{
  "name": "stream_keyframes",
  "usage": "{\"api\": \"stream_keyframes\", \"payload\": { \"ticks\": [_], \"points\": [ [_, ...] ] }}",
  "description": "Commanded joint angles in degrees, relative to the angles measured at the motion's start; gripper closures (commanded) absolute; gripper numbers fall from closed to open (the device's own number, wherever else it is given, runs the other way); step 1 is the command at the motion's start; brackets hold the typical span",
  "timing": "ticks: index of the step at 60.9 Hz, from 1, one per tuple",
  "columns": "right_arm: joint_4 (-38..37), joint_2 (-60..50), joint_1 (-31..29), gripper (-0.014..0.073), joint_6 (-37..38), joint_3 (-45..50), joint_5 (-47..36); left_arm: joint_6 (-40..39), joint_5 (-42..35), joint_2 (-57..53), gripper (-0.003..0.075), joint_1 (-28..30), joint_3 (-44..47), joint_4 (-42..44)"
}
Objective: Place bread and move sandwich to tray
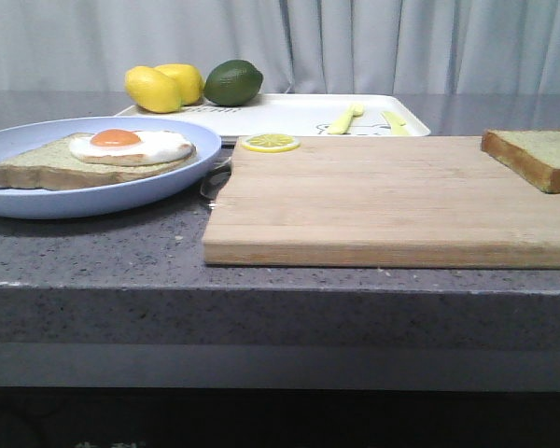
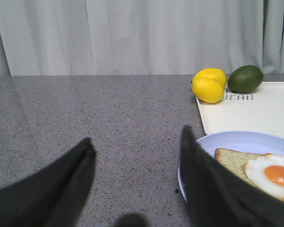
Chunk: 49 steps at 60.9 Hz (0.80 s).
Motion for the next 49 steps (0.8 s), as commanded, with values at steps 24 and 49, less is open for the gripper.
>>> {"api": "stream_keyframes", "payload": {
  "ticks": [24, 49],
  "points": [
    [-0.4, 14.7, -0.2, -0.0057, -0.2, -13.6, 7.2, 0.0, -4.6, 0.4, 0.0049, 0.0, -2.2, 0.0],
    [-0.4, 39.6, -12.4, 0.0008, 1.1, -29.3, 13.9, 0.0, -4.6, 0.4, 0.0048, 0.0, -2.2, 0.0]
  ]
}}
